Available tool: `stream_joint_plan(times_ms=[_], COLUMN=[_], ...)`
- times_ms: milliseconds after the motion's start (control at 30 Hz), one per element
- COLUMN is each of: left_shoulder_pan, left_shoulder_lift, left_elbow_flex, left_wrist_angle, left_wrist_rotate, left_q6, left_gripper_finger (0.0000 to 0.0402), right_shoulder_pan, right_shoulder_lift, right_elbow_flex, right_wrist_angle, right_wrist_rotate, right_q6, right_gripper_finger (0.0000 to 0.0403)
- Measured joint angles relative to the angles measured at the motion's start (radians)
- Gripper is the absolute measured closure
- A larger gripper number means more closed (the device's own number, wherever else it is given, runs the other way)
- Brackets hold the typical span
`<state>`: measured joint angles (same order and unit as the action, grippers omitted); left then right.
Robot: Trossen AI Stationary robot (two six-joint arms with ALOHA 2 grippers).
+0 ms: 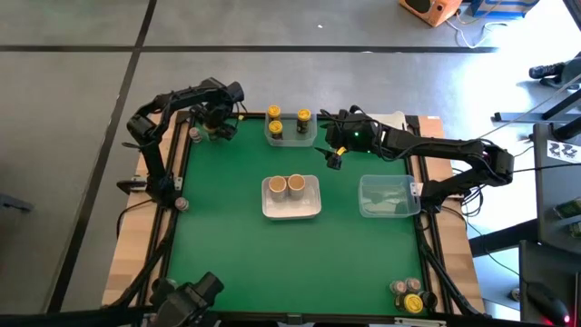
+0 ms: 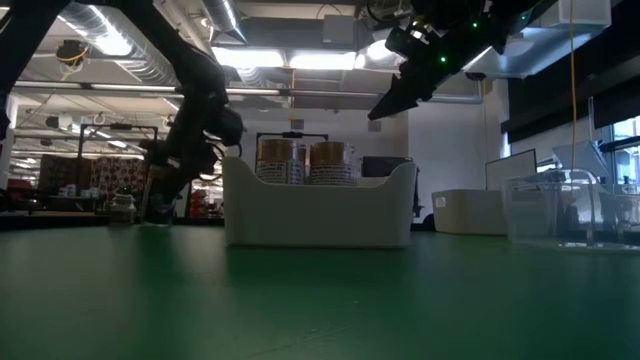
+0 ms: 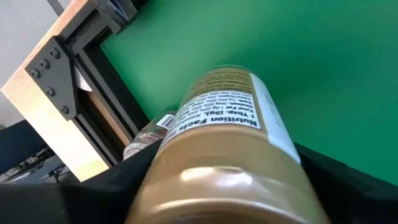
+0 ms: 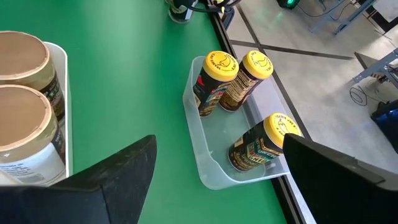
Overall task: Sort spices by type
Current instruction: Put the gold seasoning bottle into the bottom white bin
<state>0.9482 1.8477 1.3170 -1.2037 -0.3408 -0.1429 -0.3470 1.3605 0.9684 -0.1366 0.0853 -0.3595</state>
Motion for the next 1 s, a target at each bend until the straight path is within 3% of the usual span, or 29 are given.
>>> stream_joint_plan(times_ms=[67, 267, 500, 1000], left_shoulder_pan=[0.0, -0.022, -0.11, -0.501], left_shoulder_lift=[-0.001, -0.01, -0.138, -0.477], left_elbow_flex=[0.001, 0.0, 0.0, 0.0], left_wrist_angle=[-0.002, -0.01, -0.015, -0.007], left_wrist_rotate=[0.0, -0.002, 0.0, 0.114], left_q6=[0.01, 0.042, 0.021, -0.016], left_gripper_finger=[0.014, 0.014, 0.014, 0.0137], right_shoulder_pan=[0.0, 0.0, 0.0, 0.0], right_shoulder_lift=[0.0, 0.0, 0.0, 0.0], right_elbow_flex=[0.0, 0.0, 0.0, 0.0], right_wrist_angle=[0.0, 0.0, 0.0, 0.007], right_wrist_rotate=[0.0, 0.0, 0.0, 0.0], right_q6=[0.0, 0.0, 0.015, 0.018], right_gripper_finger=[0.0055, 0.0055, 0.0055, 0.0055])
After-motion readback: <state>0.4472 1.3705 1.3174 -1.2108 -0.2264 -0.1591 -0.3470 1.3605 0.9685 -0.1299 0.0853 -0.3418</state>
